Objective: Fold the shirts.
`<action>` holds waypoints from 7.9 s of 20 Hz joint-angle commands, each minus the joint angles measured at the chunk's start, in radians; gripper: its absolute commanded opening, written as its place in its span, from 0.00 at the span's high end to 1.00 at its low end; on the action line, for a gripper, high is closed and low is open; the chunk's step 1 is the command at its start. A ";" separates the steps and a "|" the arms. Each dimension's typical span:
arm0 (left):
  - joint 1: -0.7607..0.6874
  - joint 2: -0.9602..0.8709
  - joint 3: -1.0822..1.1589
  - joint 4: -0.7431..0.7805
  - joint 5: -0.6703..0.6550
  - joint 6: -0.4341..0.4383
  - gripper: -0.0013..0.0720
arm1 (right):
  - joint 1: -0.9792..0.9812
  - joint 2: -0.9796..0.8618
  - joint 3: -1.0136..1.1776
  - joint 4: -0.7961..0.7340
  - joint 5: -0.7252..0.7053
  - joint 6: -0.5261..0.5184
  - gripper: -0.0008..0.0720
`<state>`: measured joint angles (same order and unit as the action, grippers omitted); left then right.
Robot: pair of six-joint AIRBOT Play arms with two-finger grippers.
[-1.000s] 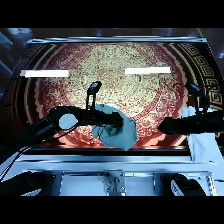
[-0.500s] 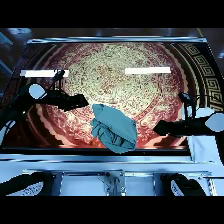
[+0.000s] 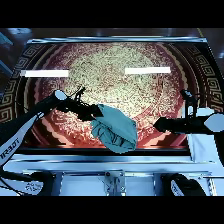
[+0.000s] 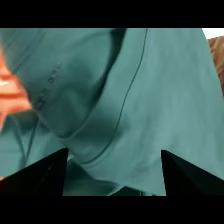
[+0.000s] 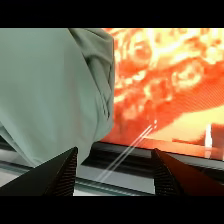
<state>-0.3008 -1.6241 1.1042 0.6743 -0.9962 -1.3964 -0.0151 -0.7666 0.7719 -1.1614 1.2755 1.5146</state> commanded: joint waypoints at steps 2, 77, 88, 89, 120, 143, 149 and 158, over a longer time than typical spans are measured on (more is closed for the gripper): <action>-0.034 -0.050 0.006 -0.110 0.071 0.055 0.68 | 0.000 -0.041 -0.004 0.006 0.053 -0.001 0.18; 0.035 0.325 -0.089 0.635 -0.021 -0.116 0.93 | 0.124 -0.579 0.450 -0.253 0.344 -0.077 0.09; 0.034 0.372 -0.069 0.635 -0.036 -0.116 0.93 | -0.050 -0.314 -0.368 0.220 -0.141 -0.021 0.18; 0.034 0.378 -0.069 0.634 -0.036 -0.117 0.93 | -0.050 -0.314 -0.371 0.229 -0.171 -0.009 0.18; 0.207 0.814 0.915 0.740 -0.306 -0.225 0.93 | -0.076 0.093 0.954 -0.195 0.110 -0.001 0.90; 0.207 0.627 -0.058 0.740 -0.092 -0.222 0.93 | -0.072 -0.283 0.180 0.013 -0.260 0.025 0.90; 0.197 0.329 -0.056 0.734 0.363 -0.138 0.93 | -0.072 -0.568 0.180 0.151 -0.534 0.048 0.90; 0.175 0.198 -0.021 0.673 0.172 -0.134 0.40 | -0.043 -0.658 0.201 0.289 -0.459 0.031 0.17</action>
<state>-0.1345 -1.4075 1.0592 1.3415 -0.7387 -1.5368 -0.0505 -1.4120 0.9577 -0.9195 0.7654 1.5581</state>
